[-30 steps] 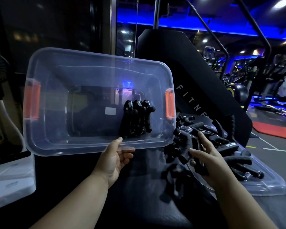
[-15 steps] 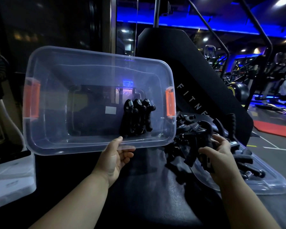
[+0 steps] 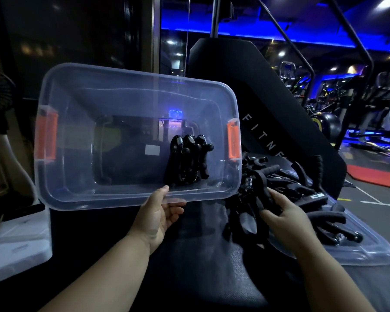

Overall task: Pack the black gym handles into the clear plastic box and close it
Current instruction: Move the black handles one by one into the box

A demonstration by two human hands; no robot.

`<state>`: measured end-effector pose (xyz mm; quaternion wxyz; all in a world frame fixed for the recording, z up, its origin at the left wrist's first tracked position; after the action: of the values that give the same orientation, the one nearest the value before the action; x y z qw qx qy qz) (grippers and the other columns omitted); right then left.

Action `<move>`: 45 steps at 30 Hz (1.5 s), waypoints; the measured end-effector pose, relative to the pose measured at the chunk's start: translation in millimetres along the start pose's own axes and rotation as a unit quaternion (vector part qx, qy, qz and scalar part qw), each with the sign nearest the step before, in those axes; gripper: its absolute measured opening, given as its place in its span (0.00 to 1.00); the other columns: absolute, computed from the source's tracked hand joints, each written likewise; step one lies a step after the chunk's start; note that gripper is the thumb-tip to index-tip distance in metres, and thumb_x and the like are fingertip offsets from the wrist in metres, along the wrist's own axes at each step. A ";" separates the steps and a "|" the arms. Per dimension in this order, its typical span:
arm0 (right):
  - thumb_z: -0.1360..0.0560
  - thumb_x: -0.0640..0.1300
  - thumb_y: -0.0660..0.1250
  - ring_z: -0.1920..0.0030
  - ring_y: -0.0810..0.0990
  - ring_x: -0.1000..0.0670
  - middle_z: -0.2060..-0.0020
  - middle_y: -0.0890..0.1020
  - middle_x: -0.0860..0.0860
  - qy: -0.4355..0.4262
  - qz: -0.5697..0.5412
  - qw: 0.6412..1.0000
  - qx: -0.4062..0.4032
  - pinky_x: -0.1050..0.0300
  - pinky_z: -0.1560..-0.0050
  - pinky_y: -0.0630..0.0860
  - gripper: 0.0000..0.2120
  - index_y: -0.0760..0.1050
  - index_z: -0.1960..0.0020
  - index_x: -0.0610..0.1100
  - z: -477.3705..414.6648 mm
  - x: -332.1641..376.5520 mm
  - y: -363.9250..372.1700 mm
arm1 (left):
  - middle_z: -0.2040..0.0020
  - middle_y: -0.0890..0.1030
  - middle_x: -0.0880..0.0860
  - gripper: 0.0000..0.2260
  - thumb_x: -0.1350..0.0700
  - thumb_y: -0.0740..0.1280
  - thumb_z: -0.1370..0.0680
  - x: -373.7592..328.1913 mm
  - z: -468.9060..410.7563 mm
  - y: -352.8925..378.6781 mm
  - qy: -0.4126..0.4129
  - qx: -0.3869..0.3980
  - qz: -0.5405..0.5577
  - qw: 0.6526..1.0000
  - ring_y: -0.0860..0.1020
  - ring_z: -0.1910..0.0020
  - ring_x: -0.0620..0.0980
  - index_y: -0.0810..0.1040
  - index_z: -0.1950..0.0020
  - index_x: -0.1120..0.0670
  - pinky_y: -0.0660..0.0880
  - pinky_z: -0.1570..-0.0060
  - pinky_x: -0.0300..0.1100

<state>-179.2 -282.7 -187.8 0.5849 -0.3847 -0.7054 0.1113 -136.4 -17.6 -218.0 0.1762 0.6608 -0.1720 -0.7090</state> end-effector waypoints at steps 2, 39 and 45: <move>0.30 0.46 0.68 0.48 0.79 0.49 0.49 0.81 0.51 0.003 0.090 0.996 0.029 0.57 0.51 0.72 0.30 0.66 0.30 0.62 3.8 0.2 1.4 | 0.64 0.84 0.54 0.21 0.49 0.59 0.21 0.5 -0.7 -0.6 -0.001 0.001 0.001 1.000 0.78 0.72 0.44 0.74 0.40 0.66 0.70 0.61 0.40; 0.28 0.47 0.72 0.61 0.74 0.48 0.59 0.77 0.50 -0.115 0.098 0.988 -0.041 0.55 0.62 0.67 0.20 0.64 0.43 0.52 10.4 56.3 -3.9 | 0.64 0.84 0.55 0.21 0.50 0.61 0.21 -5.1 5.8 -0.1 -0.004 0.001 0.013 1.000 0.78 0.73 0.44 0.71 0.36 0.65 0.72 0.65 0.38; 0.31 0.45 0.72 0.65 0.78 0.49 0.64 0.79 0.51 -0.087 0.156 0.983 0.045 0.53 0.65 0.72 0.35 0.51 0.36 0.60 13.3 50.3 -4.7 | 0.63 0.84 0.56 0.21 0.50 0.61 0.21 -6.9 6.3 -1.4 0.001 0.005 0.011 1.000 0.78 0.72 0.45 0.71 0.36 0.64 0.73 0.68 0.37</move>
<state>-194.2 -248.1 -151.5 0.5133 -0.4526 -0.6790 0.2658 -142.3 -13.0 -212.3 0.1812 0.6602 -0.1828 -0.7056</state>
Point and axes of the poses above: each hand's wrist, its own z-axis away from the middle knuckle, its own y-axis out of the palm, x = y × z, the point moved 3 cm from there along -z, towards the middle knuckle
